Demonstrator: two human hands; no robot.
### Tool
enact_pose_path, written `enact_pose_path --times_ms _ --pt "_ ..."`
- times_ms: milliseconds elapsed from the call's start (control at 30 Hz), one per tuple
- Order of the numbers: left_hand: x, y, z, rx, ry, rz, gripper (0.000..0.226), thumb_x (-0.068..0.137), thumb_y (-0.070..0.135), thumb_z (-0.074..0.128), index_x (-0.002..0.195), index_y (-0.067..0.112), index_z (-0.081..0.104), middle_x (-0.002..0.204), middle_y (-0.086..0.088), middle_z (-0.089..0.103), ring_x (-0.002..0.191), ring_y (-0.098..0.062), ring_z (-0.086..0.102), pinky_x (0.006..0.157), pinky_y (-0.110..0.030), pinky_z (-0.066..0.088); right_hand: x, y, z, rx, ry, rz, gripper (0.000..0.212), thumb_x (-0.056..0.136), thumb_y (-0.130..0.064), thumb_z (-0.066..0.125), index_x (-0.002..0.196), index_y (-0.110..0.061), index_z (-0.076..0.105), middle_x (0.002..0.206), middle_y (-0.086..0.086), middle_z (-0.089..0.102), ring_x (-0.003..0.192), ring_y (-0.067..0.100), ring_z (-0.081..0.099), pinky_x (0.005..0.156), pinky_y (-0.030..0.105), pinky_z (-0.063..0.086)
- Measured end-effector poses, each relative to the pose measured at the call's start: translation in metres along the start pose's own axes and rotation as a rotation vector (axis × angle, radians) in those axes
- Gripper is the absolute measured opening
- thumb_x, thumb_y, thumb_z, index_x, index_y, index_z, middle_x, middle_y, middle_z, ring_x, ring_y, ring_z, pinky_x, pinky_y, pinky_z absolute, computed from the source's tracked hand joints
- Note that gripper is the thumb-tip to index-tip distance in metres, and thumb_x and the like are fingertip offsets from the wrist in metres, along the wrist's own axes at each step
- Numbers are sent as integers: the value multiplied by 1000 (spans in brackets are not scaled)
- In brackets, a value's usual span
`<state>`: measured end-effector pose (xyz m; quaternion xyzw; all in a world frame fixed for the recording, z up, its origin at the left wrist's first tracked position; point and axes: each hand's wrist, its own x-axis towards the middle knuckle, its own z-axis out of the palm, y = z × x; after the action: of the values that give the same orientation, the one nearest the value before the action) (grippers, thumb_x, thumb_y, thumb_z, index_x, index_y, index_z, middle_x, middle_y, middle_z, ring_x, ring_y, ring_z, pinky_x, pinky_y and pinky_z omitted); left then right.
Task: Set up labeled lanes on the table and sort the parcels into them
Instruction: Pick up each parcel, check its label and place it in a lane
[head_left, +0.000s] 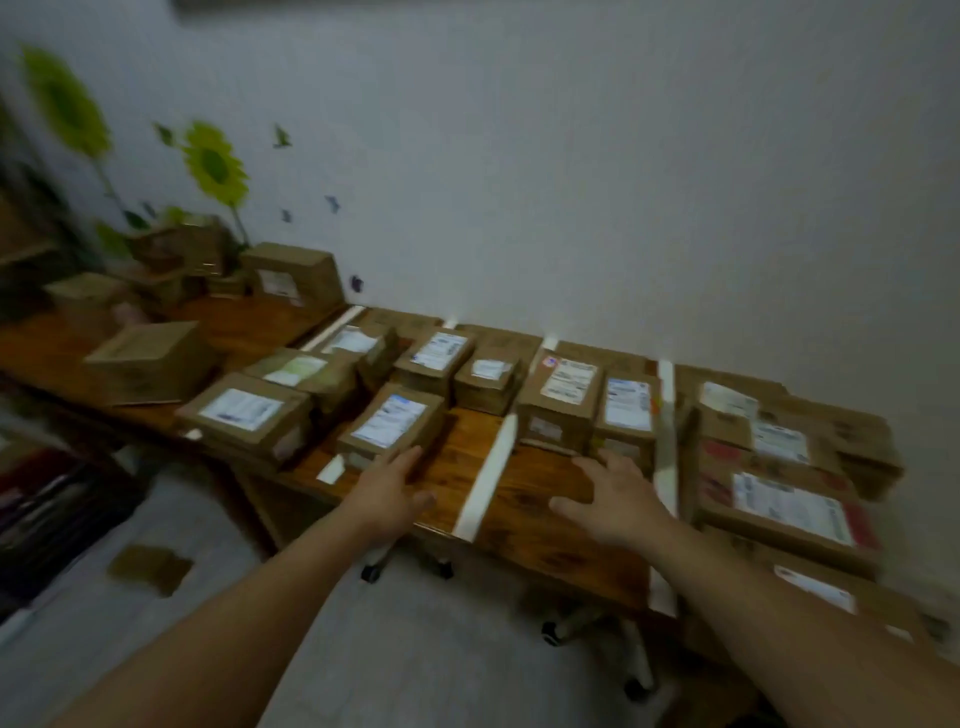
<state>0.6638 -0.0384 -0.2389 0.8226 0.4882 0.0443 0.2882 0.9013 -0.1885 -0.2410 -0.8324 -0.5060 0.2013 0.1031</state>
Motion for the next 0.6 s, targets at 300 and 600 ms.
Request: enact_pose_path --times_ms 300,600 --pt "4 -215 -161 19 154 -203 73 89 41 59 150 25 22 158 -4 17 145 -26 17 117 -42 23 98 -252 66 -8 -59 -220 76 85 -67 48 149 -32 26 158 2 18 144 25 17 115 43 22" --pt "32 -351 -253 -32 151 -422 75 91 41 57 151 25 16 160 -7 5 147 -26 4 119 -41 13 184 -424 106 -42 -106 -369 75 84 -65 50 148 -32 28 157 -2 18 143 22 19 114 42 24"
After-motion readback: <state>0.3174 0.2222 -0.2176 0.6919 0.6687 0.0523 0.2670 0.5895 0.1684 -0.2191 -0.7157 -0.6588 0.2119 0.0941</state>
